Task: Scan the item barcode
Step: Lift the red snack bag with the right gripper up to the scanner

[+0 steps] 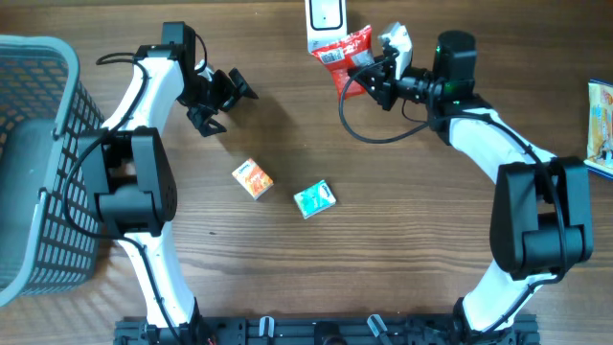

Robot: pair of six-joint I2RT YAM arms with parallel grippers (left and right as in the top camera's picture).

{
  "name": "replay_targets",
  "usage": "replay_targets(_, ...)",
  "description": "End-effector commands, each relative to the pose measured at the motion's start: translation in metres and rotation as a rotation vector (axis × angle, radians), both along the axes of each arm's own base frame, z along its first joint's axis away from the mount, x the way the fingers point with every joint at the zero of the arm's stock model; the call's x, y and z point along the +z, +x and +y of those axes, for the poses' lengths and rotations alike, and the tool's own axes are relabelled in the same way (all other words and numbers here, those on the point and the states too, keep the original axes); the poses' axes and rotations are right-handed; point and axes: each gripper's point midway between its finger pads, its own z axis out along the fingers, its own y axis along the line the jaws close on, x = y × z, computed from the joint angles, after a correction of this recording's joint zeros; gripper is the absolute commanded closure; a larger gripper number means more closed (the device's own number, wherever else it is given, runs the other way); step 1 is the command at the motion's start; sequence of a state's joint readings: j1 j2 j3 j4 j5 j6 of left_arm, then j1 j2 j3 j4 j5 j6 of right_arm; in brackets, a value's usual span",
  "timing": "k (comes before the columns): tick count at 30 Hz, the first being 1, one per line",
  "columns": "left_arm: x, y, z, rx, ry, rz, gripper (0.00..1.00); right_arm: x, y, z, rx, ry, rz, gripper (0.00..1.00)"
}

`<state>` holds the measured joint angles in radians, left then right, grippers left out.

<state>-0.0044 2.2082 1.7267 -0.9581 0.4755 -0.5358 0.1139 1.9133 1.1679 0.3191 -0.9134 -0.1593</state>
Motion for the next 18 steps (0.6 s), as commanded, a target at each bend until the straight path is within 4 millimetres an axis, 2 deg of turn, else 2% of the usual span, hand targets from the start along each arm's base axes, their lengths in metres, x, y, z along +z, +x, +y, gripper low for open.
replay_targets(1, 0.008, 0.000, 0.001, -0.008, 0.004, -0.023, 0.00, 0.021, 0.009, -0.003, -0.023, -0.020, -0.105, 0.96)
replay_targets(6, 0.008, 0.000, 0.001, -0.008, 0.004, -0.023, 0.00, 0.019, 0.009, -0.003, -0.030, -0.018, -0.088, 0.96)
replay_targets(8, 0.008, 0.000, 0.001, -0.008, 0.004, -0.023, 0.00, 0.013, 0.015, -0.009, -0.090, -0.015, -0.026, 0.96)
replay_targets(11, 0.008, 0.000, 0.001, -0.008, 0.004, -0.023, 0.00, -0.004, 0.009, -0.012, -0.124, 0.002, 0.128, 0.96)
replay_targets(13, 0.008, 0.000, 0.001, -0.008, 0.004, -0.023, 0.00, -0.009, 0.008, -0.016, -0.186, 0.091, 0.312, 0.96)
replay_targets(18, 0.008, 0.000, 0.001, -0.008, 0.004, -0.023, 0.00, 0.007, 0.022, -0.039, -0.362, 0.429, 0.699, 0.96)
